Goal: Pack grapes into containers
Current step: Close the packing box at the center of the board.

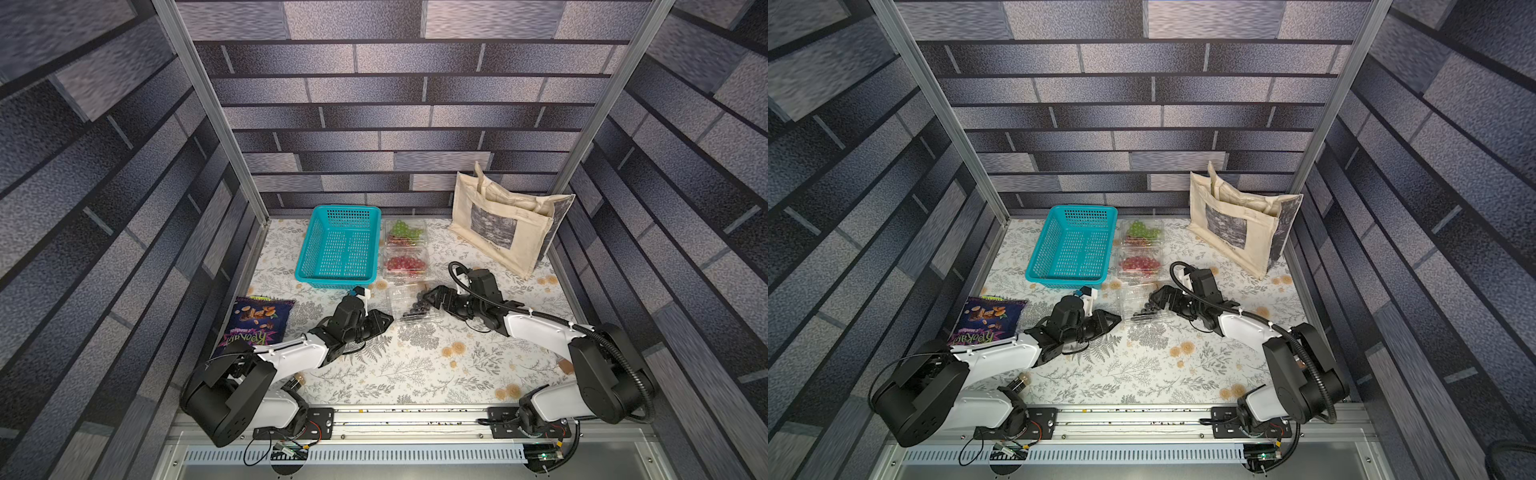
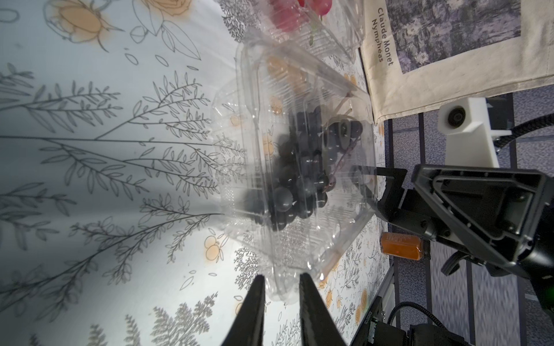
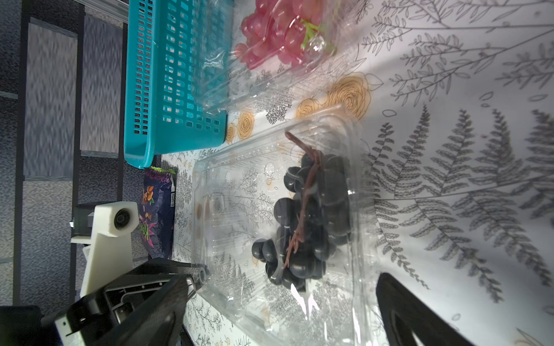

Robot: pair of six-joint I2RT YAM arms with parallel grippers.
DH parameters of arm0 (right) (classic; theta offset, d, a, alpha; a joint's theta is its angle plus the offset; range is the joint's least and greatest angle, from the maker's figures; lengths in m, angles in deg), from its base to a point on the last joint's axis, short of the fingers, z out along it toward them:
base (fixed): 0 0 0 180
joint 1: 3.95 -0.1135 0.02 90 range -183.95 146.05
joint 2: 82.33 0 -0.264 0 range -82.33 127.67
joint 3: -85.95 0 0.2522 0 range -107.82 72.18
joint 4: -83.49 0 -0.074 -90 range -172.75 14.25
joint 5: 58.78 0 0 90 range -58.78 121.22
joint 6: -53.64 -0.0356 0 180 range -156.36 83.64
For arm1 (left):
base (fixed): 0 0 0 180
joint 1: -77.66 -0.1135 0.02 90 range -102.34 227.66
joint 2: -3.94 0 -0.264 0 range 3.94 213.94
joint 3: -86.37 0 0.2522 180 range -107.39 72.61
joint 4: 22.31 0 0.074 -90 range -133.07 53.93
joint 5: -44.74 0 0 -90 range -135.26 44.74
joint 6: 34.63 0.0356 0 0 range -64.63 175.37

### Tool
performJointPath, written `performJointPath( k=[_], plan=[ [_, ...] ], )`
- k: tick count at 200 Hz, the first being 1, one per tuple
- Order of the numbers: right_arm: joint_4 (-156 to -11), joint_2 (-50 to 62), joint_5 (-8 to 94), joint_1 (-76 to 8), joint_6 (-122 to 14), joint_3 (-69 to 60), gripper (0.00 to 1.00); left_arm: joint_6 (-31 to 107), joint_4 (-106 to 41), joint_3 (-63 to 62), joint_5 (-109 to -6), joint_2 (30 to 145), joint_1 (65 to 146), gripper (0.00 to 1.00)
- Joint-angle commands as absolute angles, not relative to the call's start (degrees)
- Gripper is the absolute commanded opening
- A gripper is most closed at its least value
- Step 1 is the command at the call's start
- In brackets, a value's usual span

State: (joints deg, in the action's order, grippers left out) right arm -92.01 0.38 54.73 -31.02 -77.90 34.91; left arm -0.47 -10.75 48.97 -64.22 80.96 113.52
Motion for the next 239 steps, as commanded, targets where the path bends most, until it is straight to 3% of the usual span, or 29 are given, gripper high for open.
performJointPath(
  k=[1,239],
  plan=[
    [-93.4,1.2,53.7,-31.8,-78.8,35.9,0.99,-0.8,-9.4,49.9,-62.9,81.6,114.0,0.22],
    [-95.3,1.3,50.3,-36.2,-81.1,37.5,0.91,-0.6,-10.2,49.2,-59.6,82.1,114.4,0.20]
  ],
)
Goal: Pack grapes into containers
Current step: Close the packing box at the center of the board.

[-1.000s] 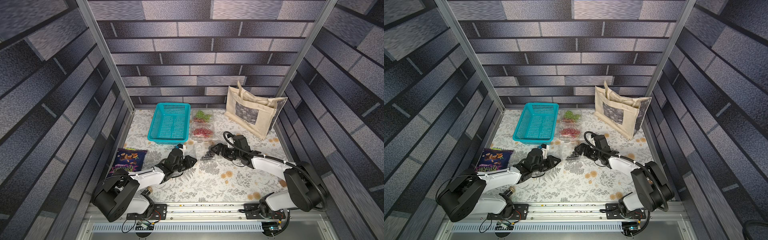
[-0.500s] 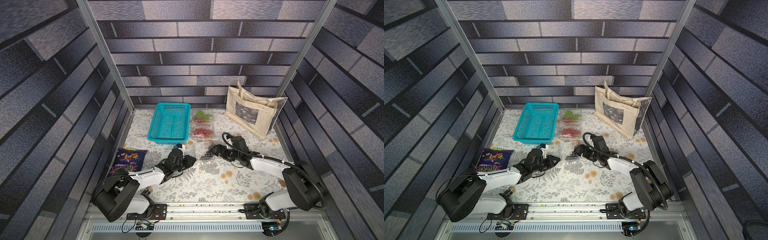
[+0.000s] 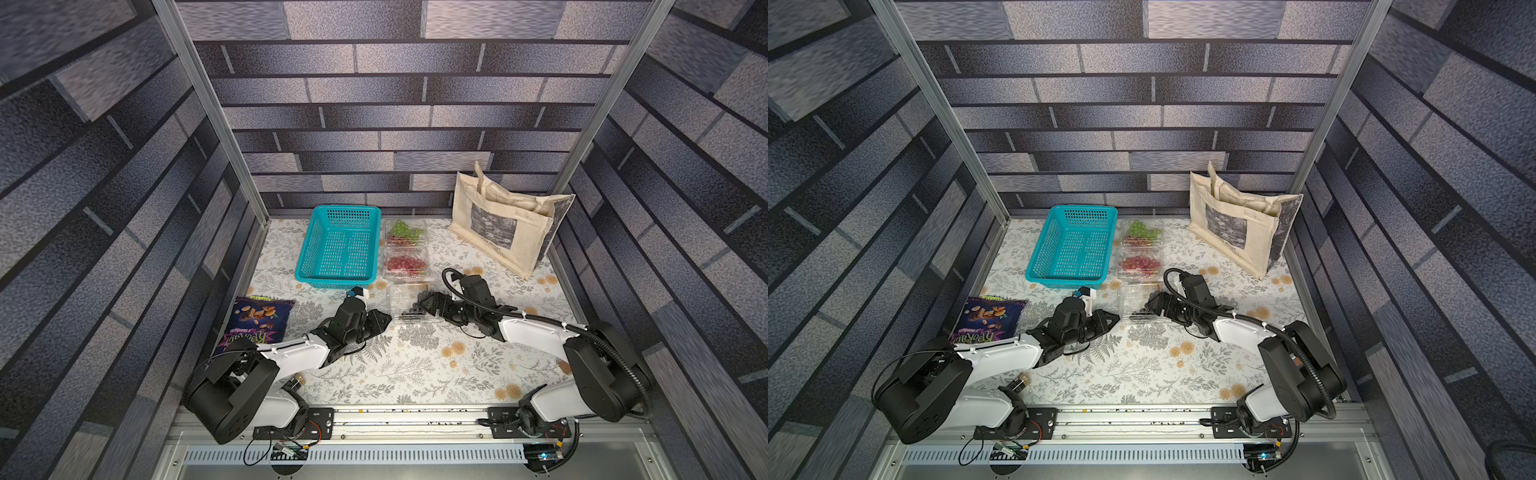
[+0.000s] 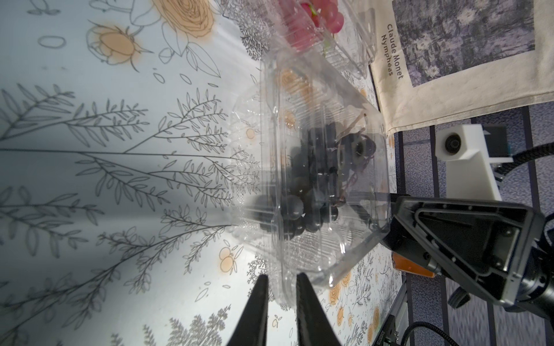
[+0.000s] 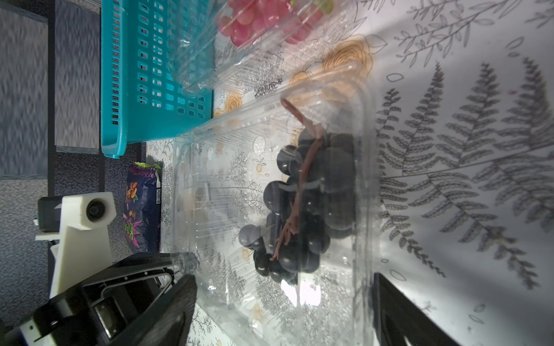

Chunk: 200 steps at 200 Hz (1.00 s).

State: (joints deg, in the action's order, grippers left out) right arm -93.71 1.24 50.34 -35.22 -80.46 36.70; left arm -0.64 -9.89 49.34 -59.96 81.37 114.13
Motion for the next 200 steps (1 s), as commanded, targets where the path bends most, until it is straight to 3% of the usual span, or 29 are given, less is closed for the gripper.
performJointPath(
  k=[1,200],
  plan=[
    [-95.4,1.4,50.3,-36.2,-81.1,37.6,0.91,-0.6,-10.2,49.1,-59.5,82.1,114.4,0.20],
    [-97.6,4.9,49.5,-39.1,-82.2,36.7,0.89,-0.7,-8.1,47.9,-59.9,85.7,115.3,0.14]
  ],
)
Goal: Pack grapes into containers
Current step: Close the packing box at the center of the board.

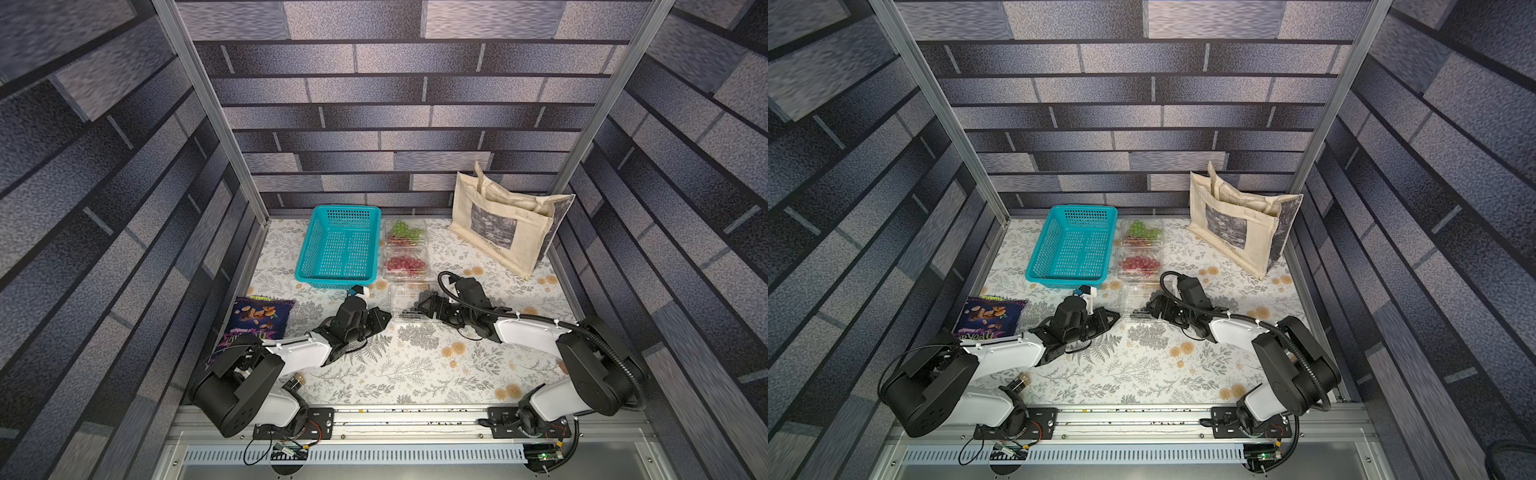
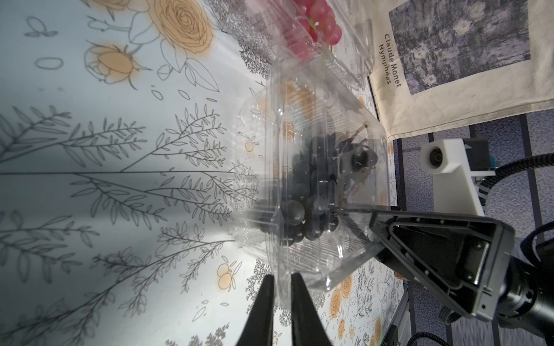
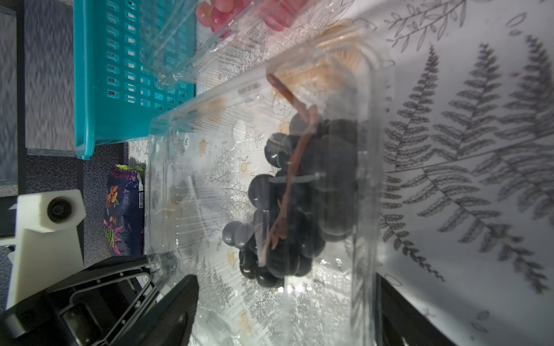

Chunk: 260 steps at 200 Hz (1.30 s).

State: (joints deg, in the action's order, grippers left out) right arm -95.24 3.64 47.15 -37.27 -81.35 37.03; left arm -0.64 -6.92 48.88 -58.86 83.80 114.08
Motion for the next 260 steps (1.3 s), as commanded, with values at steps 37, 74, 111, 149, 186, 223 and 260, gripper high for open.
performJointPath(
  k=[37,74,111,149,186,223,260],
  plan=[
    [-97.9,5.5,49.7,-39.4,-82.2,36.3,0.88,-0.8,-7.8,47.6,-59.9,86.3,115.6,0.13],
    [-97.9,6.0,49.8,-39.4,-82.2,36.0,0.88,-0.8,-7.4,47.5,-60.0,87.2,115.7,0.12],
    [-97.9,6.3,49.9,-39.5,-82.2,35.6,0.88,-0.8,-7.0,47.4,-59.9,87.8,116.0,0.09],
    [-96.5,5.0,49.2,-39.5,-81.5,35.3,0.90,-0.4,-8.1,47.4,-59.9,87.2,116.1,0.13],
    [-90.7,0.1,46.3,-39.4,-78.5,33.6,0.99,6.6,-21.3,44.6,-57.7,77.9,113.9,0.54],
    [-82.2,-5.2,42.7,-39.2,-74.4,30.7,1.00,13.8,-35.4,41.4,-54.8,66.7,109.8,0.80],
    [-72.1,-11.4,37.0,-37.6,-69.0,27.7,1.00,21.2,-49.5,36.8,-52.6,57.0,102.1,1.00]
  ],
)
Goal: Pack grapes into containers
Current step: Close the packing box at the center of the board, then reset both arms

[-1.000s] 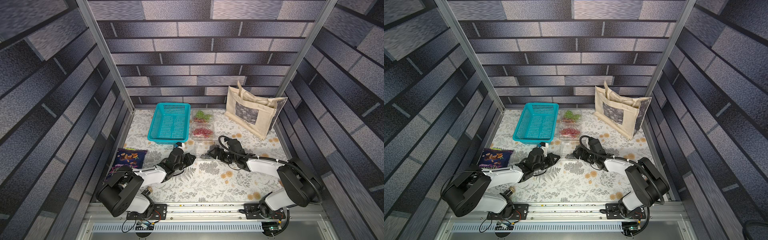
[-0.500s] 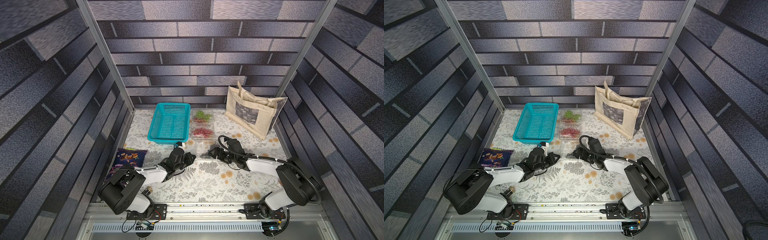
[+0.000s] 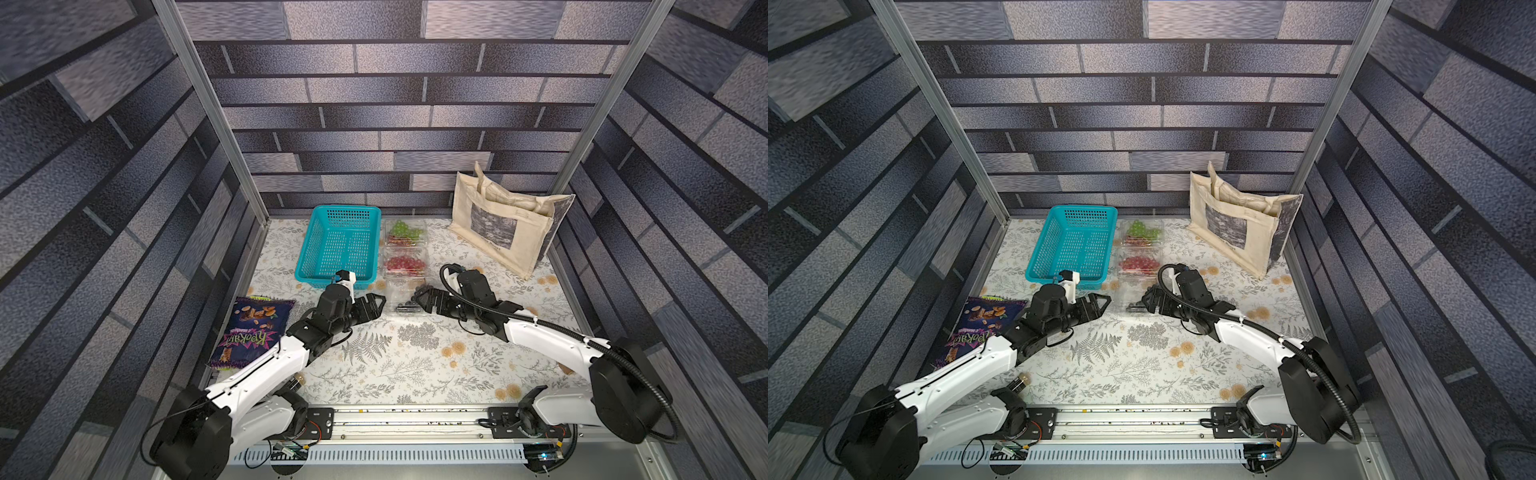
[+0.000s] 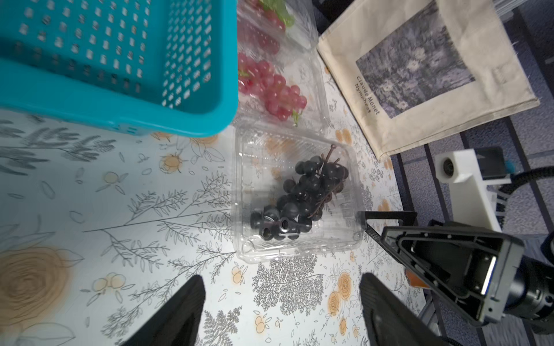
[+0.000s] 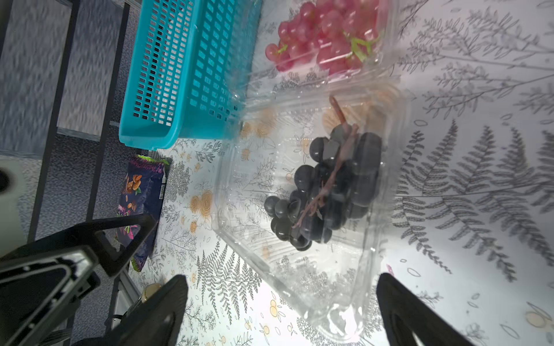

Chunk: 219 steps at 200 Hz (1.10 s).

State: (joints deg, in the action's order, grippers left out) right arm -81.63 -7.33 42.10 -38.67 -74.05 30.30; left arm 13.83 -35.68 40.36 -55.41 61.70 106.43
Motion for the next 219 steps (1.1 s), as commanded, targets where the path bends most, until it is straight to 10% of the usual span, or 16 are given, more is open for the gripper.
performJointPath(
  k=[1,89,127,219],
  plan=[
    [-71.8,-11.5,36.8,-37.5,-68.9,27.6,1.00,21.4,-49.8,36.7,-52.7,56.9,101.7,1.00],
    [-58.8,-17.6,28.4,-28.1,-60.3,25.9,1.00,22.2,-53.5,32.1,-54.6,52.9,77.5,1.00],
    [-57.8,-19.3,6.5,-25.5,-55.0,26.8,1.00,28.3,-51.1,32.4,-30.8,53.7,75.0,1.00],
    [-88.7,-21.3,-13.7,-22.1,-37.2,45.2,1.00,34.8,-22.6,48.3,-21.5,64.0,69.3,1.00]
  ],
)
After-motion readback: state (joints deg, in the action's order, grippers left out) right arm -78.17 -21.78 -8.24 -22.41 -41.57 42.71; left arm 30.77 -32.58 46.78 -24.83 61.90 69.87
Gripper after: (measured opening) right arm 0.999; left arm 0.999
